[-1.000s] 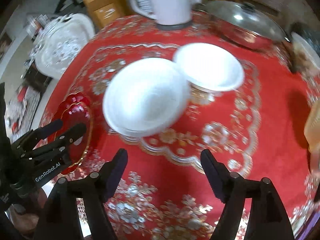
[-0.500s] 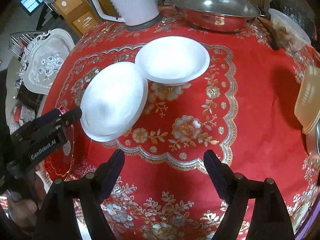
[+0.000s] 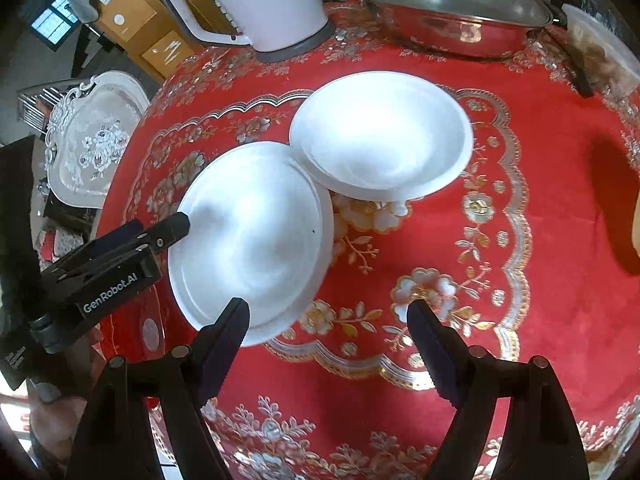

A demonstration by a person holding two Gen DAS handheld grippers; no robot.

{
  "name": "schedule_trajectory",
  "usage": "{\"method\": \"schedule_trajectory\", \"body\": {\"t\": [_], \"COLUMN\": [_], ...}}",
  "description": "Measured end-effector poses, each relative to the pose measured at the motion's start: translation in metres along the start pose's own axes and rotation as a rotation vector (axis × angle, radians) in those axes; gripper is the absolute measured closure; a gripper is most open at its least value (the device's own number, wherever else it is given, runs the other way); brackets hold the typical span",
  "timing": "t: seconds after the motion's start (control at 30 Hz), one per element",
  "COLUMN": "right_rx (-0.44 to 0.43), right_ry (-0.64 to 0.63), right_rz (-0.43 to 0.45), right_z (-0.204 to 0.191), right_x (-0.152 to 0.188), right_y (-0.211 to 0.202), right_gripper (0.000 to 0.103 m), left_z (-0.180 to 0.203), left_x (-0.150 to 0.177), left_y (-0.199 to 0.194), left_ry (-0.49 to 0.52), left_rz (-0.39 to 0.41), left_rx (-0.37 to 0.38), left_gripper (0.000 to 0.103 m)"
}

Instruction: Organize plates and bowls

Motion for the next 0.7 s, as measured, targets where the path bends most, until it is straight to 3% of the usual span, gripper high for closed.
{"method": "schedule_trajectory", "body": {"t": [0.3,0.4,0.5,0.6,0.67,0.7], "right_rx": [0.006,-0.007,-0.020,-0.026,-0.047,-0.048], "right_ry": [0.021,0.017,0.015,0.020,0.023,0.023], "right_rz": [-0.009,-0.005,-0.016,-0.039,-0.034,-0.036], "right_z": [-0.002,-0.003,-0.005,-0.004,-0.005,-0.006], "right_x": [-0.005,-0.007,-0.009,-0.010,-0.010,-0.010], "right_y": [0.017,0.021,0.028,0.037,0.038,0.040], "right_gripper": [0.022,0.030,0.046,0.063,0.082,0.082], "left_z": [-0.001,-0.002,-0.001,0.000,0.001,0.001], "left_x": [-0.006,-0.009,-0.011,-0.013,-0.012,-0.012], "left_y": [0.028,0.035,0.040,0.044,0.048,0.049], "left_ry": [0.023,0.018,0.024,0.033,0.027,0.025], "left_rz": [-0.057,-0.067,-0.066,-0.078,-0.092,-0.095], "left_rx": [0.077,0.124,0.157,0.173,0.178,0.176], "left_gripper": [0.036,0.036,0.037,0.063,0.084,0.085]}}
Point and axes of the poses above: each gripper's, at about its wrist camera, not at the fingertips, and y roughly the way its jaws point, z to its right, x to its underside, the point moved 1 cm from there along y, roughly the way its jaws point, and after that the axes turned 9 degrees about y, right-handed, at the moved point
